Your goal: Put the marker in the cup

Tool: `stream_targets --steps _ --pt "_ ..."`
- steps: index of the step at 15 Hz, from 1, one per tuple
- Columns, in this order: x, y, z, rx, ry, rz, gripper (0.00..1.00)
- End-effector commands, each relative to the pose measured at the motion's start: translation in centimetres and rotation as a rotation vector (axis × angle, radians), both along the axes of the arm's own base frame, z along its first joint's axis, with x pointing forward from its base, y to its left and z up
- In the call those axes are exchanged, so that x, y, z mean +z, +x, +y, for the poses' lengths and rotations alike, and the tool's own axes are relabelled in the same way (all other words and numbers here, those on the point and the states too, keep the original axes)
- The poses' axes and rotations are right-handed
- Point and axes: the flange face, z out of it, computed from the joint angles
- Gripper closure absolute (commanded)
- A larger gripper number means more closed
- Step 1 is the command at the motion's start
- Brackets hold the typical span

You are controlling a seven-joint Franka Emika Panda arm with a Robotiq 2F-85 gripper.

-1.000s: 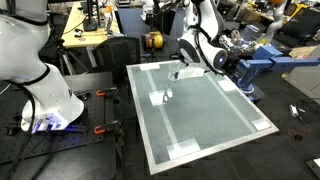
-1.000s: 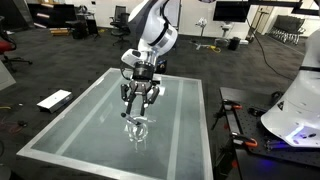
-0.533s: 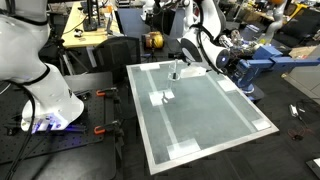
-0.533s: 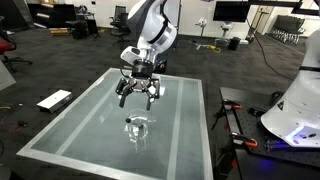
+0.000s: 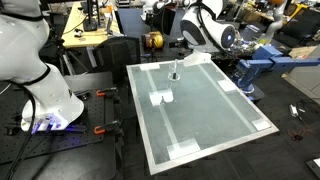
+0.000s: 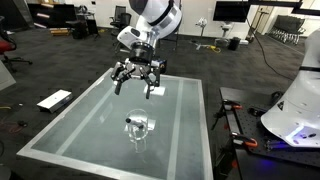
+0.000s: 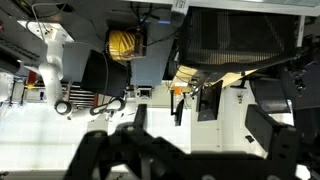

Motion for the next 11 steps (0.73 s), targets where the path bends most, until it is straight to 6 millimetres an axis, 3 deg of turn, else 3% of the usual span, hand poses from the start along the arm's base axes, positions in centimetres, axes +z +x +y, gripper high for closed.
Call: stream_targets --steps 1,4,5,11 --pt "2.9 -1.7 0.4 0.014 -0.030 -0.059 0.00" --pt "3.7 -2.1 0.9 0.012 -0.027 -0.072 0.00" --pt "3.0 -1.0 0.6 0.013 -0.009 -0.037 0.00" --pt "3.1 -1.5 0.9 0.016 -0.011 -0.036 0.00"
